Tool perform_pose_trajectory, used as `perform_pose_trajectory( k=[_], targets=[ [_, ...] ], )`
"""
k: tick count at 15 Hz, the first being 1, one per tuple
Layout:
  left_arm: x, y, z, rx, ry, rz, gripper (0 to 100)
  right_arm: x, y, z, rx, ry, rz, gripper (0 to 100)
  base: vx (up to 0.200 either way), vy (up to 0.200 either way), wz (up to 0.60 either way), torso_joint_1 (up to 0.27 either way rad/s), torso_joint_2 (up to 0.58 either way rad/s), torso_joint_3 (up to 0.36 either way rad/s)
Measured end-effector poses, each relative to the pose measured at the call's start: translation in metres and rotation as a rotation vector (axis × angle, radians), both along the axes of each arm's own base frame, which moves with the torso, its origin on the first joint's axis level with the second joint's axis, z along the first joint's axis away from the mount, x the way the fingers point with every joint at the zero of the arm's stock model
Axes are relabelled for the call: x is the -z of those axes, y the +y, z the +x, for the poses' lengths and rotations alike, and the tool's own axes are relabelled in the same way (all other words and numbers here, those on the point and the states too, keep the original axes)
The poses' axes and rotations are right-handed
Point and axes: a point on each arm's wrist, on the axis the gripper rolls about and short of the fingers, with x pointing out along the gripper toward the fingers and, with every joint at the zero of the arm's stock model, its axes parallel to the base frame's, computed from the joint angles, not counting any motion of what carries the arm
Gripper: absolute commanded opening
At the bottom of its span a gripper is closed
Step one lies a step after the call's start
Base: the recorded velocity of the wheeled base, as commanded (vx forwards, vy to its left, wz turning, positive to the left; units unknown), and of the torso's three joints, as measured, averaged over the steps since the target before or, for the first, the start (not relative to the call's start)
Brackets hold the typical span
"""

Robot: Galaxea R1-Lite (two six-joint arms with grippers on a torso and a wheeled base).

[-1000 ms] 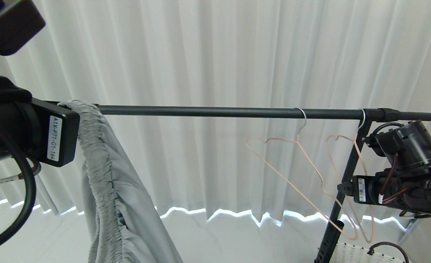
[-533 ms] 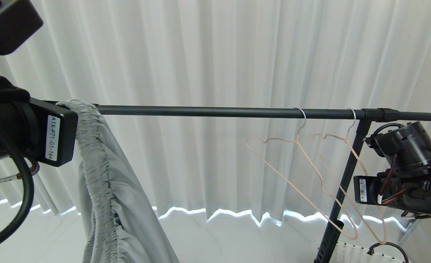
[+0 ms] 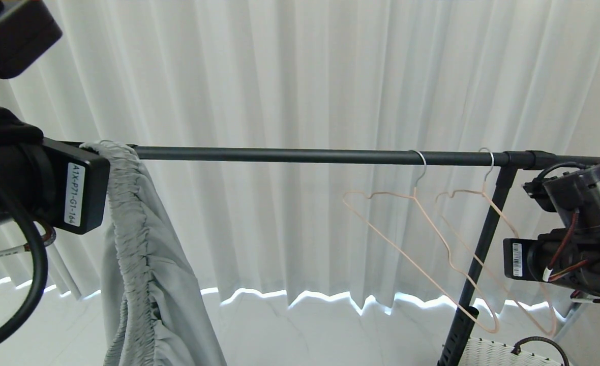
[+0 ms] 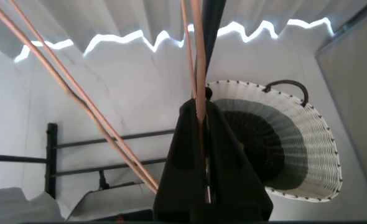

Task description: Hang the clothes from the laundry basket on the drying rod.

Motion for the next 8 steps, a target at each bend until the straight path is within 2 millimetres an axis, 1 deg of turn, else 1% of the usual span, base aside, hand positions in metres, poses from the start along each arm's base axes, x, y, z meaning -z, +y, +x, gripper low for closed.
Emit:
perform_pose_trajectory(
  k=[4, 8],
  targets=[
    [0.002, 0.000, 0.000, 0.001, 0.004, 0.004, 0, -0.012, -0.005, -0.009, -0.006, -0.053, 0.027, 0, 0.000, 0.000, 0.00, 0.000, 0.00, 0.000],
    [0.002, 0.000, -0.001, 0.002, 0.003, 0.004, 0, -0.020, -0.007, -0.014, -0.023, -0.097, 0.034, 0, 0.000, 0.000, 0.00, 0.000, 0.00, 0.000]
  ],
)
